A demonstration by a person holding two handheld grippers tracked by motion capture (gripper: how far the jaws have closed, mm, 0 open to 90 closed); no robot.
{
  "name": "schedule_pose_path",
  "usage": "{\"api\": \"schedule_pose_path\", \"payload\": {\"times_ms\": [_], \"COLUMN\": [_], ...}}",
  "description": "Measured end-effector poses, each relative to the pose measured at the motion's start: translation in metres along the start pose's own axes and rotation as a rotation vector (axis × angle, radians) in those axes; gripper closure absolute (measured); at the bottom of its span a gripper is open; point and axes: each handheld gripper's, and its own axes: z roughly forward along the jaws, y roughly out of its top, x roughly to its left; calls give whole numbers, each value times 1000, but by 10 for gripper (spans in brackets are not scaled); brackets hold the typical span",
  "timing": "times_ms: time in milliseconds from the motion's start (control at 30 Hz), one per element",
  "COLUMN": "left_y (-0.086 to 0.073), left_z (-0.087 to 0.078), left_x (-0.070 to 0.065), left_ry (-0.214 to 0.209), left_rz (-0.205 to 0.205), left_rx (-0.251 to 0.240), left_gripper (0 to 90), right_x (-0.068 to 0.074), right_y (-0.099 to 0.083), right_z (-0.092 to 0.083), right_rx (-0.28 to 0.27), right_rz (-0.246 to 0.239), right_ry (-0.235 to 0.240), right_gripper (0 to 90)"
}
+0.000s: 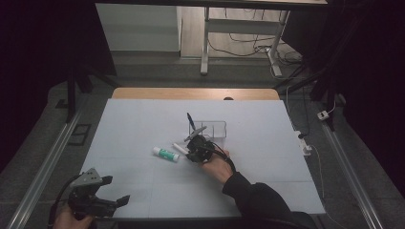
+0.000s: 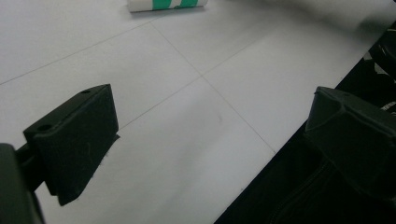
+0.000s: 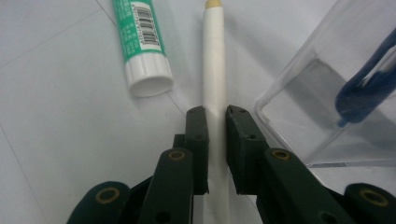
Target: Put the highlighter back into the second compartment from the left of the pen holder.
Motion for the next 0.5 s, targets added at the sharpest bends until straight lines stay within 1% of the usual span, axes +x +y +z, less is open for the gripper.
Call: {"api": "schedule_pose_path", "payload": {"times_ms": [133, 233, 300, 400, 500], "left_y": [0, 0, 0, 0, 0], "left_z": [0, 0, 0, 0, 0], "left_x": [0, 0, 0, 0, 0], "left_ry": [0, 0, 0, -1, -4], "left_rz": [2, 1, 1, -2, -4], "left_rx": [0, -1, -1, -2, -5], "left_gripper": [26, 26, 26, 26, 24], "right_x": [2, 5, 6, 6, 4], "right_y": [0, 0, 1, 2, 2], "right_z": [-5, -11, -15, -24, -32], "right_rx": [-15, -39, -58, -86, -119], "right_rz": [-46, -63, -57, -56, -35], "right_ry": [0, -8, -2, -5, 1], "right_gripper": [789, 790, 790, 790, 790]}}
